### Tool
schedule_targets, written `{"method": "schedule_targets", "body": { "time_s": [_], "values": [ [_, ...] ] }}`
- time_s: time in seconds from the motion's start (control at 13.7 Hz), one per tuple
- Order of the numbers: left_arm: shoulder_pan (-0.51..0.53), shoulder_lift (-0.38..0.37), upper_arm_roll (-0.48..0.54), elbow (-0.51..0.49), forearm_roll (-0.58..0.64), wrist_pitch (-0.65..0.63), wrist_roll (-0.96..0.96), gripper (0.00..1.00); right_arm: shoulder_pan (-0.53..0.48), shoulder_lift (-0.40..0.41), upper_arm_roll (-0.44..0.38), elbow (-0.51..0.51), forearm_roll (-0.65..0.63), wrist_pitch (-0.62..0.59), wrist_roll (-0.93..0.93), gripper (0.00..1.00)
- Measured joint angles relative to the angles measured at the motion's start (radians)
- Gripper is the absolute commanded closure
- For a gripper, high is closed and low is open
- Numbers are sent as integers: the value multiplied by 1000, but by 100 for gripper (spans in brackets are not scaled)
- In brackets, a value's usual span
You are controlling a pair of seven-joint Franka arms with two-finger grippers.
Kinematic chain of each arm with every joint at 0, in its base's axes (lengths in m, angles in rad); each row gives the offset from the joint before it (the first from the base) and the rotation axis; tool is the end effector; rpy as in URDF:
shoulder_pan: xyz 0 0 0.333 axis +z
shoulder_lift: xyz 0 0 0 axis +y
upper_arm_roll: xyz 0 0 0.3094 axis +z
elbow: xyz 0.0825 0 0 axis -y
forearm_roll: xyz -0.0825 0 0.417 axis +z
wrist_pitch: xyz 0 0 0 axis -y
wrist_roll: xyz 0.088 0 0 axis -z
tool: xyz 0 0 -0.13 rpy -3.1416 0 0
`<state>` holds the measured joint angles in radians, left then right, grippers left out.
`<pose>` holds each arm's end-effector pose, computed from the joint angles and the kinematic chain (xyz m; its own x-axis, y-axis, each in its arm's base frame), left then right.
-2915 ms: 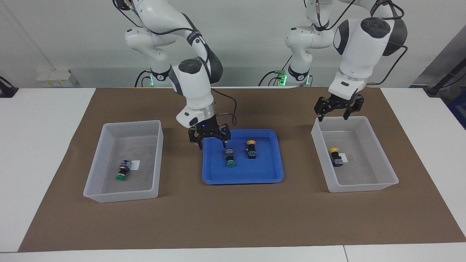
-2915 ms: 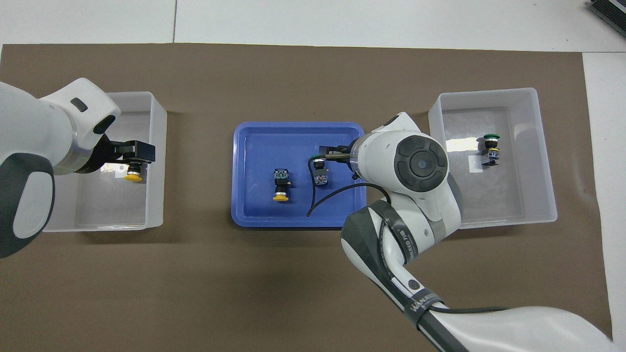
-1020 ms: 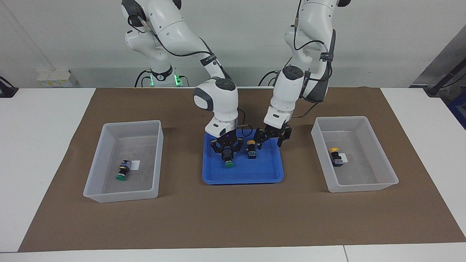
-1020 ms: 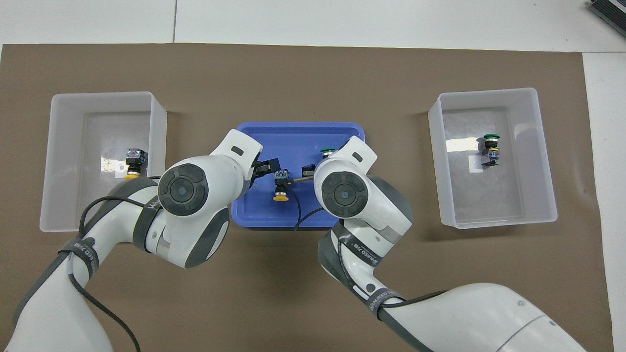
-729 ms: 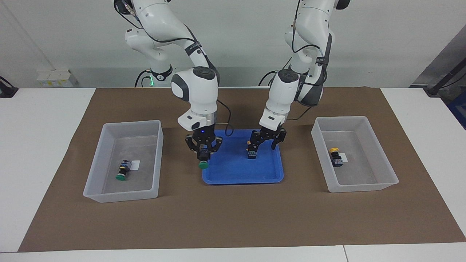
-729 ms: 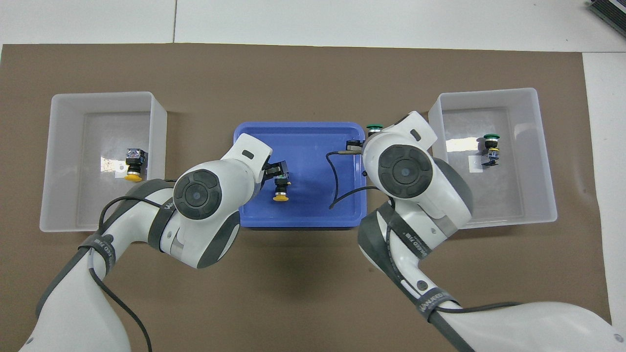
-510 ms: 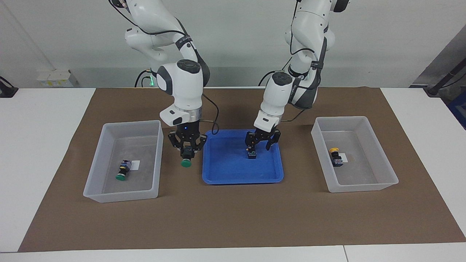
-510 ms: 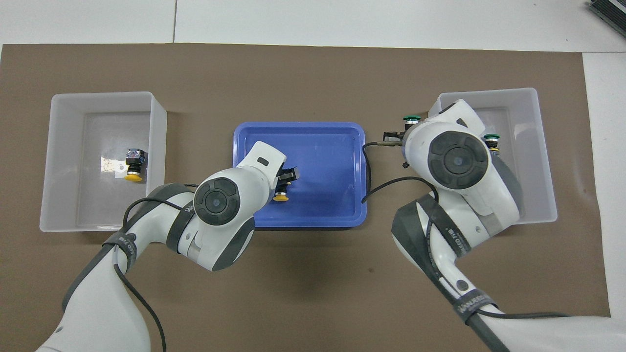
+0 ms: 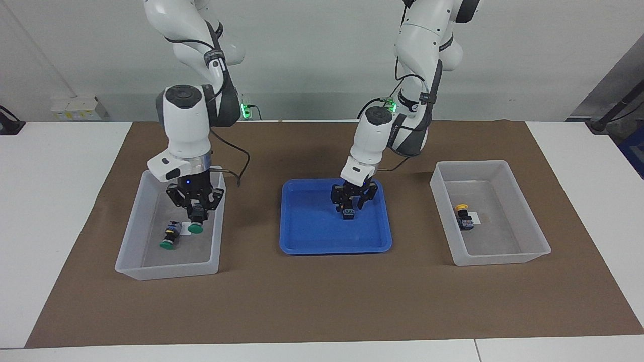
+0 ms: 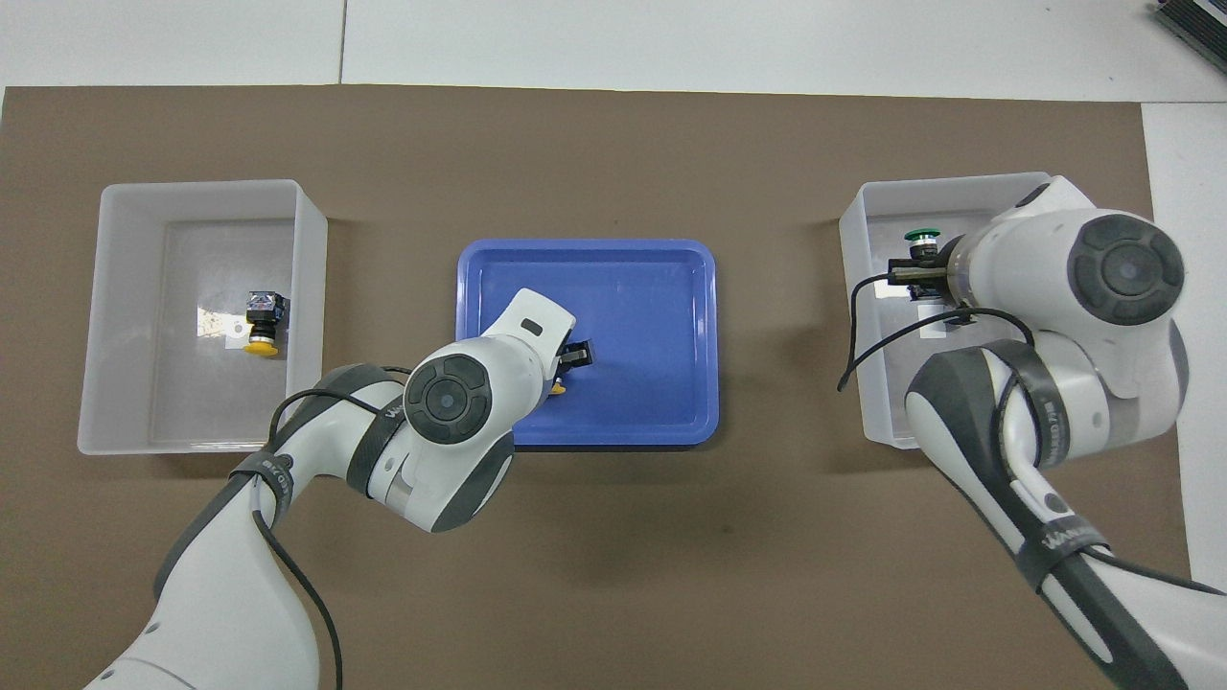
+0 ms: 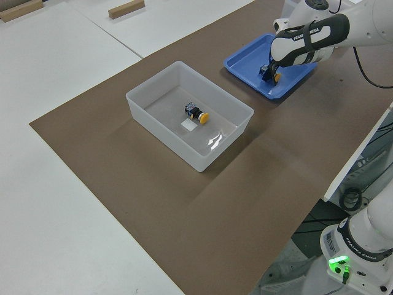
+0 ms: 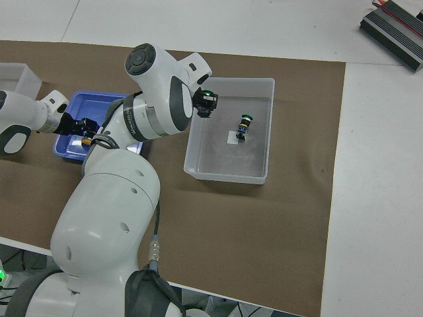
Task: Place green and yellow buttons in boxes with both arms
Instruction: 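Carry the yellow button to the left box while the right gripper drops green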
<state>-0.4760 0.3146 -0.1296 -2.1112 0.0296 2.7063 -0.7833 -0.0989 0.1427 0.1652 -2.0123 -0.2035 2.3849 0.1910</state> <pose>0.5184 -0.3595 0.2423 0.9662 0.1807 0.1838 0.1405 -0.9671 0.2120 0.6336 0.0352 0.3613 0.9696 0.0153 0.2443 -0.0098 -0.9948 0.1013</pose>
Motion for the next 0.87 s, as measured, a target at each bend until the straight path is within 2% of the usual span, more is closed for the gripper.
{"method": "schedule_targets", "body": {
  "time_s": [0.15, 0.29, 0.36, 0.51, 0.58, 0.66, 0.73, 0.8, 0.87],
  "values": [
    [0, 2, 1, 1, 0, 3, 0, 56, -51, 17, 0, -18, 26, 45, -93, 100],
    [-1, 1, 2, 2, 0, 3, 0, 91, -70, 56, 0, -32, 27, 107, -111, 100],
    [-1, 1, 3, 3, 0, 2, 0, 100, -69, 76, 0, -35, 27, 122, -111, 100],
    [-1, 1, 3, 7, 0, 0, 0, 100, -67, 111, 3, -44, 27, 156, -111, 100],
    [-1, 2, 4, 11, 0, -7, 0, 100, -66, 122, 4, -55, 27, 175, -111, 95],
    [-1, 2, 7, 20, 0, -26, 0, 100, -66, 129, 4, -70, 27, 190, -111, 82],
    [-1, 2, 10, 35, 0, -56, 0, 100, -66, 131, 4, -83, 27, 197, -111, 52],
    [-1, 1, 15, 53, 0, -88, 0, 100, -66, 131, 4, -94, 27, 199, -111, 33],
    [0, -1, 21, 76, 0, -122, 0, 100, -66, 131, 4, -100, 27, 199, -111, 17]
  ]
}}
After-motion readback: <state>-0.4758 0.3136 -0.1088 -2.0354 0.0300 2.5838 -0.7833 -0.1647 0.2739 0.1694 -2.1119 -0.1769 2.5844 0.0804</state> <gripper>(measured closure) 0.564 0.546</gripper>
